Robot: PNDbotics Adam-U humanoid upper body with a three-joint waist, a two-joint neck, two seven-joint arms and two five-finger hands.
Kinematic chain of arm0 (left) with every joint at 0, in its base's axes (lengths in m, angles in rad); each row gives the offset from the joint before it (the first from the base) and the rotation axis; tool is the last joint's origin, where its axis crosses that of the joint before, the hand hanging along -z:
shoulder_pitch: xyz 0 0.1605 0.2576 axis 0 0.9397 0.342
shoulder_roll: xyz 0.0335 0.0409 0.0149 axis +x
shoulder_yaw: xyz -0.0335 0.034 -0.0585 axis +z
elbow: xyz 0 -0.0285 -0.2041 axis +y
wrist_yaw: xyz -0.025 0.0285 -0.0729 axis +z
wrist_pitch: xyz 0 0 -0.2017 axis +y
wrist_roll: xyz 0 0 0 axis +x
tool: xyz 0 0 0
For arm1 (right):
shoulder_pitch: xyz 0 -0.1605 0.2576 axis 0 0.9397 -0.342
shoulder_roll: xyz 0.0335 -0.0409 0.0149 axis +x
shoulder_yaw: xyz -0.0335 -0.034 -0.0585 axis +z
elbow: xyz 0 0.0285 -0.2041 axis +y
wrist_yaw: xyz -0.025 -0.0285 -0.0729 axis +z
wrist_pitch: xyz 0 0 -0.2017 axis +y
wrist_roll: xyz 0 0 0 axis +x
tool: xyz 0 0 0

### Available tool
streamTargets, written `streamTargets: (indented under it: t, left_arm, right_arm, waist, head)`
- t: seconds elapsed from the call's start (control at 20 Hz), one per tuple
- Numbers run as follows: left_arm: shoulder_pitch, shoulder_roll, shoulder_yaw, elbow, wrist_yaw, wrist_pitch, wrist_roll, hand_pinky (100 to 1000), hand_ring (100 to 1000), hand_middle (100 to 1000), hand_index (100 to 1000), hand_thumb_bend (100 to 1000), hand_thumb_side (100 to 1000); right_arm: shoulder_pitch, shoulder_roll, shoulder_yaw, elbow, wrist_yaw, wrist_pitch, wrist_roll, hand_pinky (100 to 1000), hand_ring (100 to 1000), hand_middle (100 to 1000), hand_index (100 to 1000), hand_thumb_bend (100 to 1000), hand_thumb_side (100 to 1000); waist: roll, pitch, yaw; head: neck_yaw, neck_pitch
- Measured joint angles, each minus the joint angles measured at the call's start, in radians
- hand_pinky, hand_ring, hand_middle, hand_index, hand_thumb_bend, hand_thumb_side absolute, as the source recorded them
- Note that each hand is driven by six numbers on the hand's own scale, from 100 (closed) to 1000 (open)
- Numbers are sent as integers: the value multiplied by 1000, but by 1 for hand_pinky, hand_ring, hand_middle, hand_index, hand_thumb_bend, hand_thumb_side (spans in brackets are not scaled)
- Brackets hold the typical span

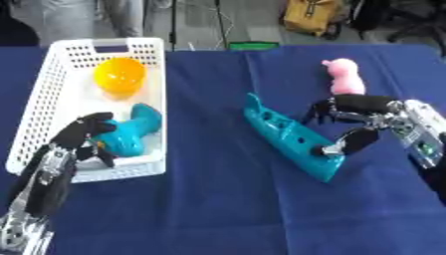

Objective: Pick up objects on the table and place them in the box.

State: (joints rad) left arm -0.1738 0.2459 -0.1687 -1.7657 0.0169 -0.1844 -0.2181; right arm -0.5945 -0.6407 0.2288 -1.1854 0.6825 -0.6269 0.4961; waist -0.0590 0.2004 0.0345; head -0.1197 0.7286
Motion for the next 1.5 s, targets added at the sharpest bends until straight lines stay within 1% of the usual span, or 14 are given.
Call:
streamTargets:
  t: [0.15,0.25,0.35,0.75,0.85,0.9,0.95,1.0,1.1,1.15,1.2,1.25,1.4,1.5]
  left_arm:
    - [2,0,0,4,0,0,0,457,837,840,771,280,1000]
    - [2,1,0,4,0,0,0,457,837,840,771,280,1000]
    - [4,1,0,4,0,1,1,457,838,840,772,280,1000]
    - [5,1,0,9,0,2,2,457,838,841,772,276,1000]
    - [5,1,0,9,0,2,2,457,839,841,772,275,1000]
    - [5,1,0,9,0,2,2,457,839,841,772,274,1000]
    - [5,1,0,9,0,2,2,457,839,841,772,274,1000]
    - [5,1,0,9,0,2,2,456,839,841,772,273,1000]
    - [5,1,0,9,0,2,2,456,839,841,772,273,1000]
    - [5,1,0,9,0,2,2,456,839,841,772,273,1000]
    - [5,1,0,9,0,2,2,456,840,841,772,272,1000]
    - [5,1,0,9,0,2,2,456,840,841,772,272,1000]
    - [5,1,0,9,0,2,2,457,840,841,772,271,1000]
    - [5,1,0,9,0,2,2,457,840,841,772,271,1000]
  right_arm:
    - [-4,-19,13,-16,-50,15,16,530,683,777,852,449,768]
    - [-4,-27,18,-28,-69,25,25,530,683,777,852,449,768]
    - [-4,-29,21,-40,-83,33,33,529,686,780,854,468,780]
    - [3,-29,38,-64,-94,62,61,542,692,784,858,481,800]
    - [5,-29,40,-64,-93,67,67,538,690,784,857,498,805]
    - [5,-28,42,-64,-91,69,69,537,693,784,858,521,809]
    - [5,-26,43,-64,-88,71,71,537,693,784,858,521,809]
    - [5,-23,43,-64,-84,72,72,537,704,786,857,655,815]
    - [5,-22,43,-64,-66,78,71,534,706,775,854,687,833]
    - [5,-21,43,-64,-48,82,67,534,706,775,854,687,833]
    - [5,-18,43,-64,-27,86,60,521,695,754,847,703,861]
    - [5,-14,42,-65,-4,90,51,521,695,754,847,703,861]
    - [5,-4,42,-66,65,104,10,504,679,742,844,720,903]
    - [5,1,42,-66,99,109,-15,503,679,741,844,721,905]
  waist:
    - [-1,-1,-4]
    - [-2,-2,-5]
    - [-4,-2,-6]
    - [-2,-2,-6]
    - [1,-1,-5]
    - [2,-1,-4]
    - [2,-1,-3]
    - [2,0,-3]
    - [3,0,-2]
    - [3,2,-2]
    - [4,3,-2]
    - [6,4,-2]
    - [9,5,-2]
    - [8,5,0]
  head:
    - [0,2]
    - [0,2]
    - [0,2]
    - [0,2]
    - [0,2]
    - [0,2]
    - [0,2]
    - [0,2]
    - [0,2]
    - [0,2]
    - [0,2]
    - [0,2]
    - [0,2]
    - [0,2]
